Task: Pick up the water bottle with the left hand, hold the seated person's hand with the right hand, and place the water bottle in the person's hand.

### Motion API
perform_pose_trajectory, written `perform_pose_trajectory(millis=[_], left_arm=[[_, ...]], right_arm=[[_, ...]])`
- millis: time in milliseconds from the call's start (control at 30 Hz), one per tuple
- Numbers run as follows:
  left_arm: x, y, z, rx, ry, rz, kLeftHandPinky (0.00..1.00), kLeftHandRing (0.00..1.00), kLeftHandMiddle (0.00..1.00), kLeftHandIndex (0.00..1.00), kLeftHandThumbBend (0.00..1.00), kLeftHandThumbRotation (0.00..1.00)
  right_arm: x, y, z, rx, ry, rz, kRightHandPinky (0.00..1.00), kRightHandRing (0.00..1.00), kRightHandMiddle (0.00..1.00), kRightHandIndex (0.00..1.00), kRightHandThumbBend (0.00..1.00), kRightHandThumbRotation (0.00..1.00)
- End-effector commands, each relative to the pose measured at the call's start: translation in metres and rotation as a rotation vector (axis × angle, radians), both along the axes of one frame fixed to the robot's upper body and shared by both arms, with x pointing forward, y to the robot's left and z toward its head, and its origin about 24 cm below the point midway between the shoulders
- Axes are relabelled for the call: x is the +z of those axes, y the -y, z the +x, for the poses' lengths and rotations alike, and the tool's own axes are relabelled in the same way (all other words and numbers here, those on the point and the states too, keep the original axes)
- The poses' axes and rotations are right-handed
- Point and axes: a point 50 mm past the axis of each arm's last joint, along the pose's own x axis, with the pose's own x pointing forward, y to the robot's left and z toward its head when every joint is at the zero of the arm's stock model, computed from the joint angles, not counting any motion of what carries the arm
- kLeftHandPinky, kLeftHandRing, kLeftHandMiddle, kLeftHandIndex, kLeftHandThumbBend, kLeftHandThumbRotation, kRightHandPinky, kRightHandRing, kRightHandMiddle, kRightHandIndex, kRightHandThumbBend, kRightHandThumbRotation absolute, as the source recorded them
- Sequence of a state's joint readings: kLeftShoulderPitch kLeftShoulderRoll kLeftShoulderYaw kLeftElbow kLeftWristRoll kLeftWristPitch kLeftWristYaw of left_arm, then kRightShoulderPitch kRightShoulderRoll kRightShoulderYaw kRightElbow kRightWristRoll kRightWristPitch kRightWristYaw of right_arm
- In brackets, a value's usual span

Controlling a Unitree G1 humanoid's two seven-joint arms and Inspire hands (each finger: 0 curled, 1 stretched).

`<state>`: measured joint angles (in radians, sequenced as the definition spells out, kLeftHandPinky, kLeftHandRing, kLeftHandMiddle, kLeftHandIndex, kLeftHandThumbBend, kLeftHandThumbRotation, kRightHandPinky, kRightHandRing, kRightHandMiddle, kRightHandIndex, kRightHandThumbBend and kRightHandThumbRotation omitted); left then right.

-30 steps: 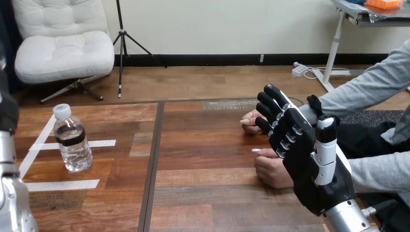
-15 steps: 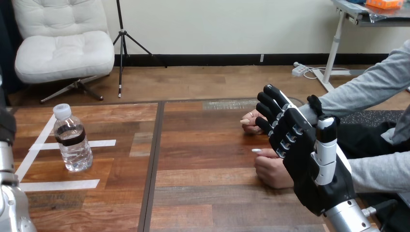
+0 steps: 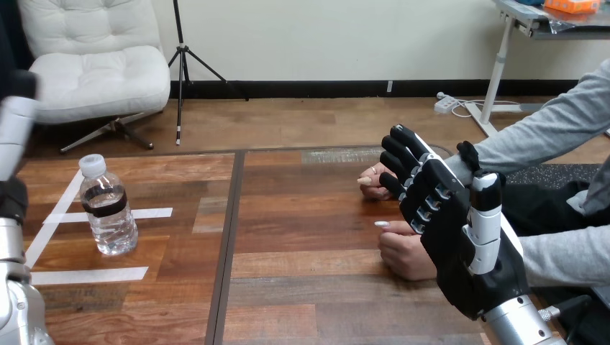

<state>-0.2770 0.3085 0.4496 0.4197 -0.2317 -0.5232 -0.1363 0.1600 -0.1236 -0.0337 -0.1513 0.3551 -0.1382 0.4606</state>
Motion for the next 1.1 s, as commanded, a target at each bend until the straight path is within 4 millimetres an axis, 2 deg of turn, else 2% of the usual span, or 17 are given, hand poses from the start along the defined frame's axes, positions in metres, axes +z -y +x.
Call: perform_pose_trajectory(millis=[0, 467, 1067], left_arm=[[0.014, -0.002, 0.005, 0.005, 0.024, 0.069, 1.00, 1.00, 1.00, 1.00, 1.00, 0.01], [0.004, 0.000, 0.006, 0.010, -0.024, 0.066, 1.00, 1.00, 1.00, 1.00, 1.00, 0.00], [-0.029, 0.001, 0.008, -0.004, -0.171, 0.070, 1.00, 1.00, 1.00, 1.00, 1.00, 0.00]], right_arm=[[0.019, -0.003, 0.007, 0.017, 0.083, 0.001, 1.00, 0.98, 0.96, 0.95, 0.95, 1.00], [0.019, -0.003, 0.006, 0.017, 0.087, -0.003, 0.99, 0.98, 0.96, 0.95, 0.96, 1.00], [0.019, -0.002, 0.006, 0.018, 0.091, -0.004, 0.99, 0.99, 0.97, 0.95, 0.95, 1.00]])
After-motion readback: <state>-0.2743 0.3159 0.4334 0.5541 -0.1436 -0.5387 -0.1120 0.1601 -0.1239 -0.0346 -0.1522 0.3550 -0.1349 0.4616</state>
